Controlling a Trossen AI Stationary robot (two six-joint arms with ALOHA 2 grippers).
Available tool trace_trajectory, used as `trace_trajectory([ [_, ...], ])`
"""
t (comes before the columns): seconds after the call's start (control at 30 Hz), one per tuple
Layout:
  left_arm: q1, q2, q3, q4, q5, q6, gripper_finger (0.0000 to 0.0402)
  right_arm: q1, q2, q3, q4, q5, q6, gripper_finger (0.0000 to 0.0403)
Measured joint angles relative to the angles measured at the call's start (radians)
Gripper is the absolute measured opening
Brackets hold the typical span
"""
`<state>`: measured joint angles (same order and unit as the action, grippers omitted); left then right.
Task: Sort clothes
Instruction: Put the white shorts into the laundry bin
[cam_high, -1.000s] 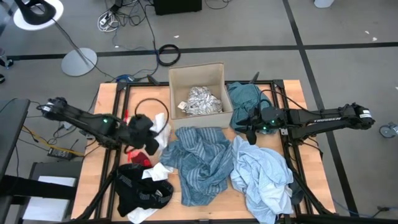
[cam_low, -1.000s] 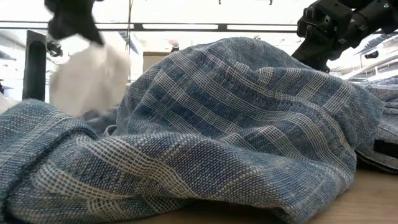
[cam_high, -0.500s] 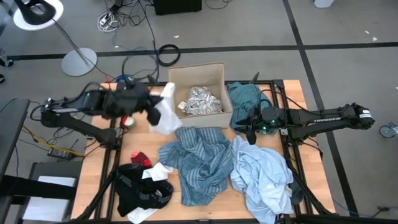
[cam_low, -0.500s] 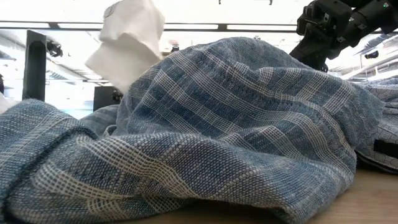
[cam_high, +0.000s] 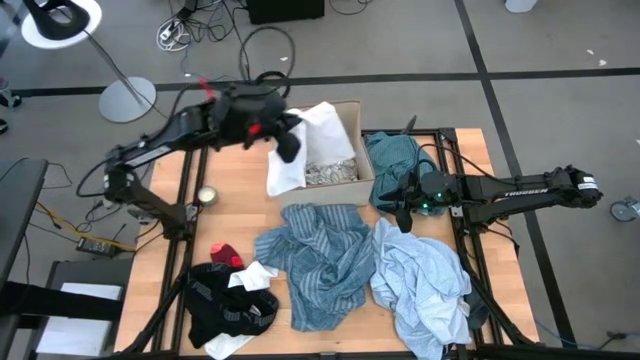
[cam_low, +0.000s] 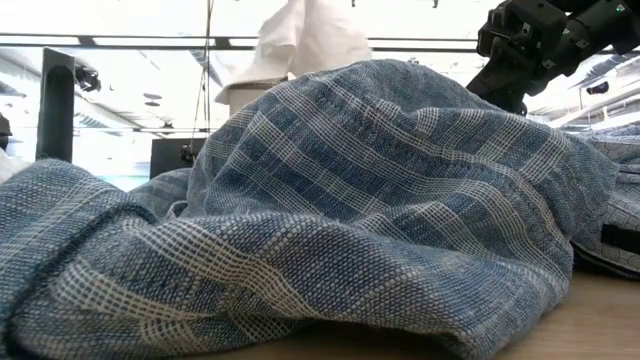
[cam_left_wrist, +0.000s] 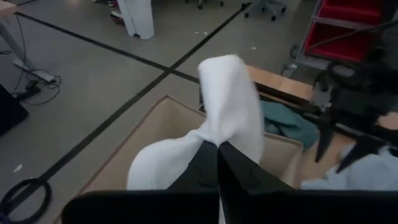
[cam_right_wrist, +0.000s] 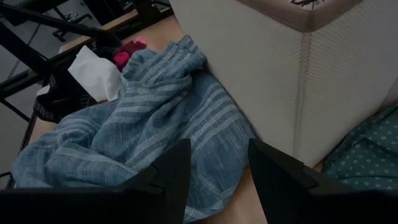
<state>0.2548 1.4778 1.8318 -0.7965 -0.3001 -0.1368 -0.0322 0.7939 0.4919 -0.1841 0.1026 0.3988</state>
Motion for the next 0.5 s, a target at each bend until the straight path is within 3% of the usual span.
trace_trajectory([
  [0.2,0.034,0.093,0.011,0.003,0.044,0.005,0.0015,0.000,0.000,0.000,-0.001,0.000,-0.001,0.0162],
  [0.5,0.066,0.162,0.011,-0.071,0.140,-0.027,0.0084,0.000,0.000,0.000,-0.007,0.000,-0.001,0.0162],
])
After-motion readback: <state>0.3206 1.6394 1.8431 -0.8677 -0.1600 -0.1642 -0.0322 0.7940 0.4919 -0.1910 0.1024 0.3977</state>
